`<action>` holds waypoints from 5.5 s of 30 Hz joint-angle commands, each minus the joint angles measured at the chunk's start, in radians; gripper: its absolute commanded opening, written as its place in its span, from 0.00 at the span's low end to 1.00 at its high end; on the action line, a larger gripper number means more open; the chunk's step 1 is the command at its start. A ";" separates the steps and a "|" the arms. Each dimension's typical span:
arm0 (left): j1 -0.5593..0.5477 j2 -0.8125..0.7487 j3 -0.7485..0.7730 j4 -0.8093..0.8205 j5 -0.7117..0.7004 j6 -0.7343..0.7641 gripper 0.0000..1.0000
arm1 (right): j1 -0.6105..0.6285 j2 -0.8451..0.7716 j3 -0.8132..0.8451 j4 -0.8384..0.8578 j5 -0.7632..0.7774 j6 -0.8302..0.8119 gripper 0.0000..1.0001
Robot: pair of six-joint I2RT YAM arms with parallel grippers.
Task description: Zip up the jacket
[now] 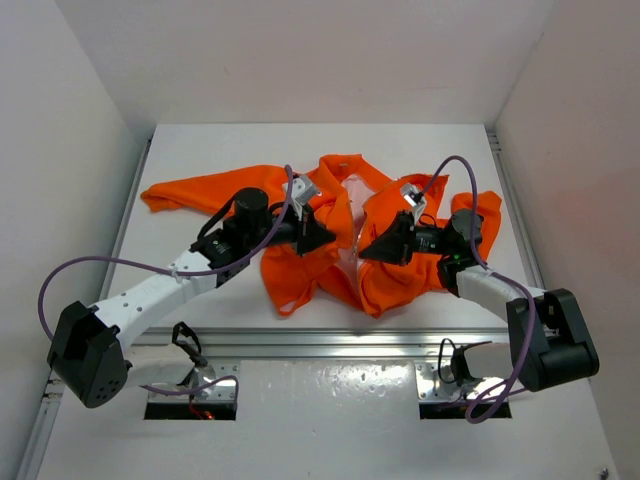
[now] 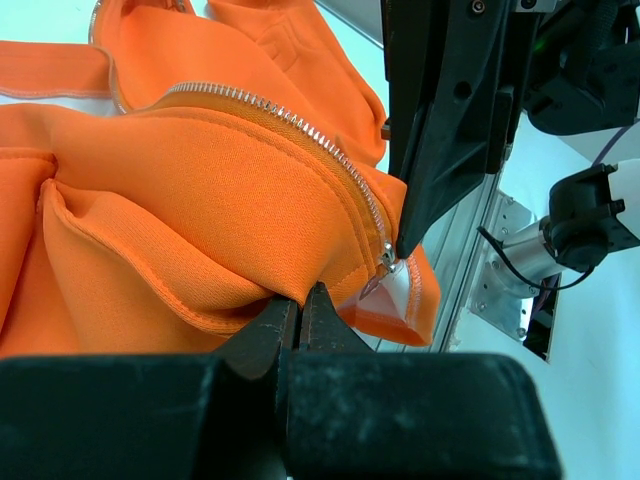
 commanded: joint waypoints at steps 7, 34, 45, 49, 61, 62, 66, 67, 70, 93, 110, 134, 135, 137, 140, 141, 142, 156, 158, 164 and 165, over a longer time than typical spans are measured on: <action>-0.018 -0.034 0.004 0.059 0.011 0.000 0.00 | 0.003 -0.003 0.044 0.075 0.003 0.005 0.00; -0.015 -0.024 0.033 0.050 -0.032 0.010 0.00 | 0.002 -0.006 0.040 0.075 0.000 0.000 0.00; 0.019 0.006 0.091 0.050 -0.032 0.020 0.00 | 0.003 -0.022 0.026 0.080 0.003 0.005 0.00; 0.019 0.006 0.091 0.050 -0.014 0.011 0.00 | 0.005 -0.015 0.034 0.078 0.008 0.006 0.00; -0.009 0.015 0.071 0.041 -0.014 -0.009 0.00 | 0.005 0.006 0.073 0.077 0.016 0.005 0.00; -0.018 0.015 0.071 0.041 -0.014 -0.009 0.00 | 0.006 0.008 0.078 0.078 0.016 0.003 0.00; -0.018 0.015 0.061 0.030 -0.014 -0.019 0.00 | 0.005 0.015 0.089 0.078 0.020 0.002 0.00; -0.027 0.015 0.061 0.030 -0.014 -0.019 0.00 | 0.005 0.015 0.090 0.078 0.017 -0.001 0.00; -0.027 0.015 0.051 0.030 -0.014 -0.019 0.00 | 0.003 0.023 0.096 0.077 0.017 0.000 0.00; 0.034 0.034 0.110 0.041 -0.035 -0.001 0.00 | -0.001 0.009 0.080 0.085 0.013 0.002 0.00; 0.016 0.034 0.100 0.041 -0.017 -0.019 0.00 | 0.000 0.035 0.112 0.066 0.028 -0.015 0.00; -0.023 0.025 0.053 0.002 -0.007 -0.029 0.00 | -0.017 0.046 0.152 0.057 0.025 -0.024 0.00; -0.032 0.016 0.053 0.002 -0.008 -0.018 0.00 | -0.020 0.046 0.153 0.051 0.025 -0.024 0.00; -0.032 0.015 0.053 -0.010 -0.027 -0.009 0.00 | -0.027 0.047 0.156 0.049 0.017 -0.024 0.00; -0.043 -0.006 0.053 -0.019 -0.050 0.027 0.00 | -0.032 0.044 0.150 0.037 -0.001 -0.029 0.00; -0.043 -0.006 0.053 -0.019 -0.050 0.040 0.00 | -0.038 0.044 0.149 0.034 -0.006 -0.026 0.00; -0.043 -0.006 0.053 -0.019 -0.066 0.053 0.00 | -0.037 0.038 0.144 0.028 -0.019 -0.037 0.00; -0.087 -0.005 0.120 -0.107 -0.060 0.250 0.00 | -0.029 0.020 0.129 -0.158 -0.079 -0.169 0.00; -0.118 0.005 0.120 -0.136 -0.060 0.276 0.00 | -0.029 0.023 0.135 -0.165 -0.078 -0.175 0.00; -0.155 0.005 0.120 -0.136 -0.069 0.277 0.00 | -0.023 0.034 0.158 -0.130 -0.072 -0.153 0.00; -0.155 0.005 0.120 -0.136 -0.078 0.277 0.00 | -0.024 0.031 0.156 -0.127 -0.072 -0.144 0.00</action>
